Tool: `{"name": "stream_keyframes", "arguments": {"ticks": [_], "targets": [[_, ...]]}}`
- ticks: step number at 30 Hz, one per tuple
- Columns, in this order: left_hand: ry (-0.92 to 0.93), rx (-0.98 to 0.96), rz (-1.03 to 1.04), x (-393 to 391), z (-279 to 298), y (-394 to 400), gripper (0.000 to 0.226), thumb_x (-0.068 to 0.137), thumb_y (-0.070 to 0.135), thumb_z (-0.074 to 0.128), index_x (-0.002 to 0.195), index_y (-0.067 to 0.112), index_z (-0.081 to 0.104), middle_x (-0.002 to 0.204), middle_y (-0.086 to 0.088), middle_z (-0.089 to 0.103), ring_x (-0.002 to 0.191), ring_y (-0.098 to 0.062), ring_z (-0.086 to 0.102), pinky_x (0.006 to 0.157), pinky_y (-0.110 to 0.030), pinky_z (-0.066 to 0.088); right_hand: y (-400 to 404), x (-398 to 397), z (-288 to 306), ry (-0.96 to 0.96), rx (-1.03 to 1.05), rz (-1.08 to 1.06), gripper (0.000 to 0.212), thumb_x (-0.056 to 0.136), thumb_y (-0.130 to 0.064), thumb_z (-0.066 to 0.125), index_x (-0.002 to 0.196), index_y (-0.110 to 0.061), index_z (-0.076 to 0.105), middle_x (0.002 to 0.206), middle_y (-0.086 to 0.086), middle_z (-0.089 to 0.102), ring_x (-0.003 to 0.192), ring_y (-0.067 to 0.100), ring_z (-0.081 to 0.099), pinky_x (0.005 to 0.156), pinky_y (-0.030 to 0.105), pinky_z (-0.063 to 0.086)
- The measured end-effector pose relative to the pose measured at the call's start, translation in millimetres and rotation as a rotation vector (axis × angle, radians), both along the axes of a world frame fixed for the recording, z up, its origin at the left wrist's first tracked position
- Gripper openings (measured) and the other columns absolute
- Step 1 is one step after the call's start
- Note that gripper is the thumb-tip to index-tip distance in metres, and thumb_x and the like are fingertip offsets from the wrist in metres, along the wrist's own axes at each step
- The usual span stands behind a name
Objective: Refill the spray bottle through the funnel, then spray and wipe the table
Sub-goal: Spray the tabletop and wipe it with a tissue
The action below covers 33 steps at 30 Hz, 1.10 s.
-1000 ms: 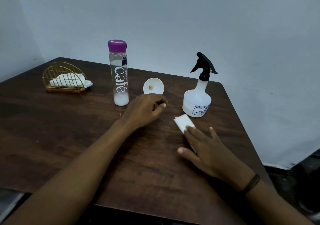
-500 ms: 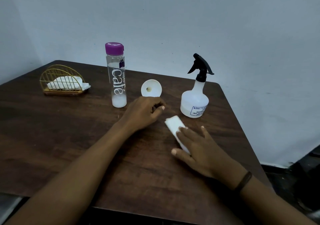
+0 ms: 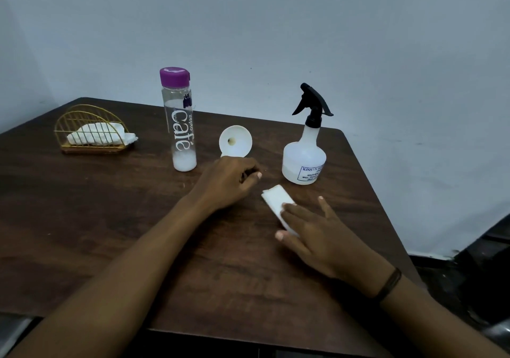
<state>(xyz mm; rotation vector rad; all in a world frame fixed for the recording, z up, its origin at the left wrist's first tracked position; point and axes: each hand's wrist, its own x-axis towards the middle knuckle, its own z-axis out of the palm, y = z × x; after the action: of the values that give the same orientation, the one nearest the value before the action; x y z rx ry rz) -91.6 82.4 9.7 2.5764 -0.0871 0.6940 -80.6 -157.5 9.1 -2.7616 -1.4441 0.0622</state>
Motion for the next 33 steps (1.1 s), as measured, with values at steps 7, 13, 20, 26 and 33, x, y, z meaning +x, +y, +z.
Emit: {"name": "stream_keyframes", "arguments": {"ticks": [7,13,20,26,33], "targets": [[0.108,0.178,-0.200,2,-13,-24,0.015,0.091,0.037,0.060,0.099,0.025,0.065,0.096,0.013,0.064,0.089,-0.008,0.049,0.073,-0.038,0.050,-18,-13,-7,0.073,0.105,0.072,0.066,0.097,-0.056,0.018,0.144,-0.020,0.047,0.156,-0.005,0.039,0.144,0.005,0.031,0.123,0.041,0.007],[0.174,0.299,-0.305,1,-19,-37,0.041,0.090,0.049,0.053,0.119,0.023,0.066,0.102,0.008,0.062,0.096,-0.011,0.047,0.083,-0.031,0.044,-36,-14,-6,0.126,0.210,0.058,0.044,0.102,-0.043,0.035,0.126,-0.021,0.064,0.143,-0.009,0.055,0.133,0.001,0.044,0.121,0.036,0.014],[0.179,0.225,-0.327,2,-14,-43,0.007,0.086,0.030,0.064,0.091,0.028,0.069,0.090,0.011,0.057,0.093,-0.008,0.048,0.084,-0.033,0.045,-56,-18,-5,-0.016,0.389,-0.121,0.043,0.094,-0.047,0.047,0.118,-0.019,0.067,0.118,-0.004,0.068,0.106,0.015,0.062,0.094,0.034,0.048],[0.084,-0.033,-0.350,-3,-2,-57,0.005,0.091,0.025,0.063,0.087,0.027,0.065,0.086,0.016,0.063,0.086,-0.006,0.056,0.069,-0.013,0.038,-77,-22,-8,0.084,0.530,-0.326,0.032,0.090,-0.044,0.062,0.117,-0.027,0.059,0.108,-0.013,0.065,0.096,0.005,0.056,0.084,0.026,0.047],[0.074,-0.232,-0.297,8,4,-90,0.008,0.093,0.017,0.066,0.088,0.024,0.068,0.088,0.009,0.069,0.081,-0.010,0.063,0.066,-0.025,0.047,-101,-16,-8,0.087,0.897,-0.432,0.011,0.089,-0.024,0.070,0.097,-0.027,0.063,0.083,-0.018,0.063,0.079,-0.001,0.063,0.065,0.018,0.053]]}}
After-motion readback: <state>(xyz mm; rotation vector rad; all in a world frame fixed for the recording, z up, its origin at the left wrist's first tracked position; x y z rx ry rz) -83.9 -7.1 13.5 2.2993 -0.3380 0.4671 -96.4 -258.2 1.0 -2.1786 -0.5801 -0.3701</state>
